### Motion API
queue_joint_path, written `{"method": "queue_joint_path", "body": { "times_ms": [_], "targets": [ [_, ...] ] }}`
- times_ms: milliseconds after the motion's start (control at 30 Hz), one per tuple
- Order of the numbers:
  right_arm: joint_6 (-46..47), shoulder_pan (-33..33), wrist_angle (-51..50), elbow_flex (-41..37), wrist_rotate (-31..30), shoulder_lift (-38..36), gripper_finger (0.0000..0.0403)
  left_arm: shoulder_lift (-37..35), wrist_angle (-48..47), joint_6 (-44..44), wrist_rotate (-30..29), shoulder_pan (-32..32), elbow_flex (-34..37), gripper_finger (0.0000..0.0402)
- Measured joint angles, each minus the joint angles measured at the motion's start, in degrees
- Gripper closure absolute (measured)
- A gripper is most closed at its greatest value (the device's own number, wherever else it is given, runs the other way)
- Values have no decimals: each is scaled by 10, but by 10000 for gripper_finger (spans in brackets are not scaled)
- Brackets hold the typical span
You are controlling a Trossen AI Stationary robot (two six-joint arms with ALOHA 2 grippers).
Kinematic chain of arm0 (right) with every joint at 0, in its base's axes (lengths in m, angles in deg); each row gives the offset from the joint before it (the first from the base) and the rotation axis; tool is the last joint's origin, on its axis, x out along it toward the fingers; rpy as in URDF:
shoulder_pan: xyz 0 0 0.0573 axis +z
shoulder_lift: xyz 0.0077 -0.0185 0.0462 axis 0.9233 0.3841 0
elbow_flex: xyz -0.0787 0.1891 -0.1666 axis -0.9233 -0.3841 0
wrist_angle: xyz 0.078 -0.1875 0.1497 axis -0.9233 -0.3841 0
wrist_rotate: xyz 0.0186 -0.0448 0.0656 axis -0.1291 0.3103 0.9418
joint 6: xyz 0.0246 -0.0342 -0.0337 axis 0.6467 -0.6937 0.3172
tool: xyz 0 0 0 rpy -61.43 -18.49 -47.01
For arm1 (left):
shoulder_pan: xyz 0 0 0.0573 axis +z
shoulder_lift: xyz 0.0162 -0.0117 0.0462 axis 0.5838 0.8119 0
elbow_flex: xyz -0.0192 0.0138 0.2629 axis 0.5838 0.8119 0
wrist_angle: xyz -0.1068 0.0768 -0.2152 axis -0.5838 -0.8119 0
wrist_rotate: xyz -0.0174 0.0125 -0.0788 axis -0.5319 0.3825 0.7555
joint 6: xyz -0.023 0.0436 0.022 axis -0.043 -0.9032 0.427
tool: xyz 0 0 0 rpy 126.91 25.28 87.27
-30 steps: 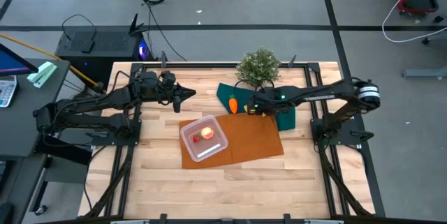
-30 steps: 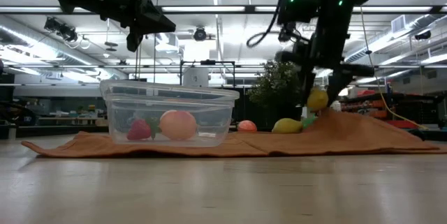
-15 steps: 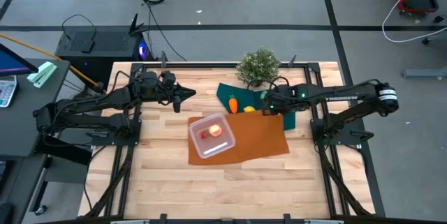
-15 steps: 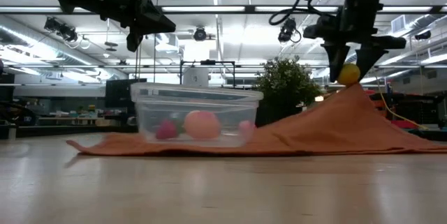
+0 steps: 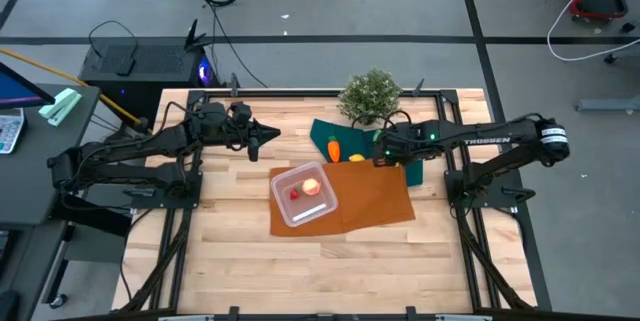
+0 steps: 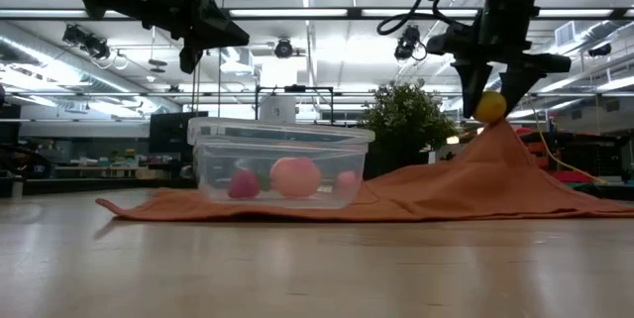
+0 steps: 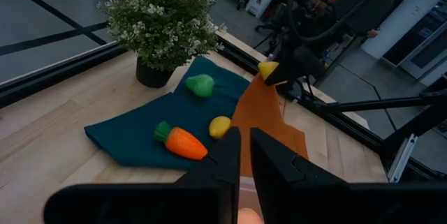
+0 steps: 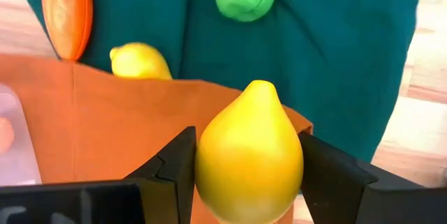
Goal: Pick and placing Produce into tupperware
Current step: Put the right yellow lemon into the transparent bin
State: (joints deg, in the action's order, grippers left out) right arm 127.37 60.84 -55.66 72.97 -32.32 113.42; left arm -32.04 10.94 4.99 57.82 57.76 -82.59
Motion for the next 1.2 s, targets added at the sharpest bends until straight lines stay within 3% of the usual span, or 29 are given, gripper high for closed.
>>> {"method": "queue_joint_path", "body": {
  "times_ms": [767,933,1200],
  "targets": [
    [-36,0,-5,0,43,0,236,0,0,0,0,0,0,365],
    [-90,10,-6,0,4,0,238,0,0,0,0,0,0,373],
    [-97,11,0,0,37,0,207,0,0,0,0,0,0,364]
  ]
}}
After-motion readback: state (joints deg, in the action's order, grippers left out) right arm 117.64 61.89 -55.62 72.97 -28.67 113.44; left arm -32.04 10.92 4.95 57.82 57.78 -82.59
